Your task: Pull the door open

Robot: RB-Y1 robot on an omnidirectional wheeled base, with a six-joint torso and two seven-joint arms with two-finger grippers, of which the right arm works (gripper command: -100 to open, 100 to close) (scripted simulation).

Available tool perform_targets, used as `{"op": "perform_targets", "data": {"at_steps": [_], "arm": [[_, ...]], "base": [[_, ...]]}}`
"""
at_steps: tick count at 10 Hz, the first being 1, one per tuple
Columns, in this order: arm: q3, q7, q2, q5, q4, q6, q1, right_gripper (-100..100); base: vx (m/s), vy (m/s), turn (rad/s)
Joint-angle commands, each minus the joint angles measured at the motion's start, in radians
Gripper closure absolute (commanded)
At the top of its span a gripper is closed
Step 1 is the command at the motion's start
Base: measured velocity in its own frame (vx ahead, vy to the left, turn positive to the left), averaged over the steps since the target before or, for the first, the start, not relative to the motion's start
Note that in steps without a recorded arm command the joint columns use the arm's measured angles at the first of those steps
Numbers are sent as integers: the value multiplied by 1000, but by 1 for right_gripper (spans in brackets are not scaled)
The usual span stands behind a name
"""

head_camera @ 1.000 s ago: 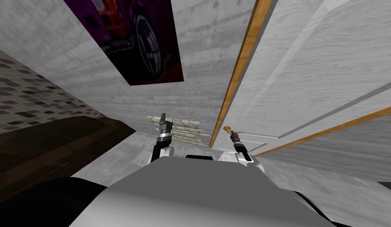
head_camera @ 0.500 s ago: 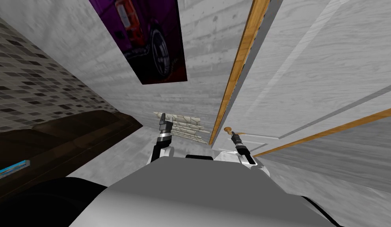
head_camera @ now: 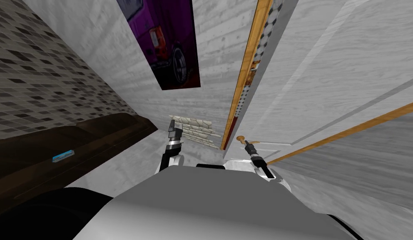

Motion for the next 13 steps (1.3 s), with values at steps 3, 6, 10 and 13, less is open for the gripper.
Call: {"op": "perform_targets", "data": {"at_steps": [3, 6, 10, 13], "arm": [[7, -30, -27, 11, -11, -51, 45, 100], [12, -55, -50, 21, -21, -94, 82, 100], [24, -77, -67, 28, -11, -145, 116, 100], [29, -91, -85, 28, 4, -192, 137, 100]], "base": [[-184, -81, 184], [-214, -77, 169], [-171, -73, 142], [-203, -77, 176]]}}
